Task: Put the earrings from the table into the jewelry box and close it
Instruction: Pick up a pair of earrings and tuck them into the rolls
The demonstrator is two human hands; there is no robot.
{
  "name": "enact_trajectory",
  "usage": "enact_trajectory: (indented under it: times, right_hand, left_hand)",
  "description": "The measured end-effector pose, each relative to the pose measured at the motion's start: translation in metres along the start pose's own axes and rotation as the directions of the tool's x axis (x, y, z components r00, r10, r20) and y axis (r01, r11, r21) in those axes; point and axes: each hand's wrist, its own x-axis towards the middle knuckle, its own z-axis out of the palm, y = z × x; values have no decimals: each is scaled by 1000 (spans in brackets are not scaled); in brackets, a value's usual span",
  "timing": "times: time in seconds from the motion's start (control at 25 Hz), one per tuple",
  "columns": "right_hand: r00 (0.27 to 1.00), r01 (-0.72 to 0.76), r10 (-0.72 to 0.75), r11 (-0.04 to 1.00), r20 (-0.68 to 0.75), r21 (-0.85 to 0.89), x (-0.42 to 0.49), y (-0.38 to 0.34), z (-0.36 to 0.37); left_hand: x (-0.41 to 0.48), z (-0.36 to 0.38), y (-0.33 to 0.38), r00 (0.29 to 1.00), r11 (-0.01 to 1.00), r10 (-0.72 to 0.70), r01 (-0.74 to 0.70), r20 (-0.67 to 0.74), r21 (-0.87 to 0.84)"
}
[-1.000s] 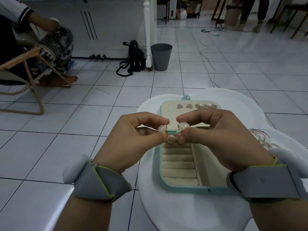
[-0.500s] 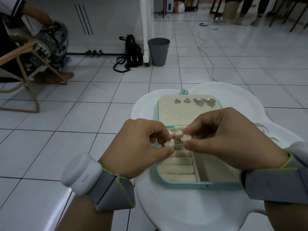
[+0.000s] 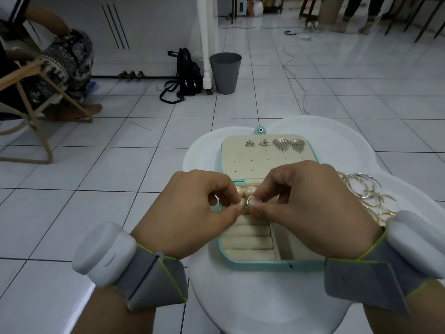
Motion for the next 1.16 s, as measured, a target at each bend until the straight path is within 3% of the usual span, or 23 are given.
enact_trajectory:
  times: [0.56,1.16]
  right_hand:
    - [999,33,-28,981,29,-193,-1,-5,1]
    - [999,43,-33,967,42,-250,-3,-8,-1]
  left_hand:
    - [1,9,4,999,999,-30,30,-22,-37]
    - [3,3,3,999,999,-44,44,17,-16]
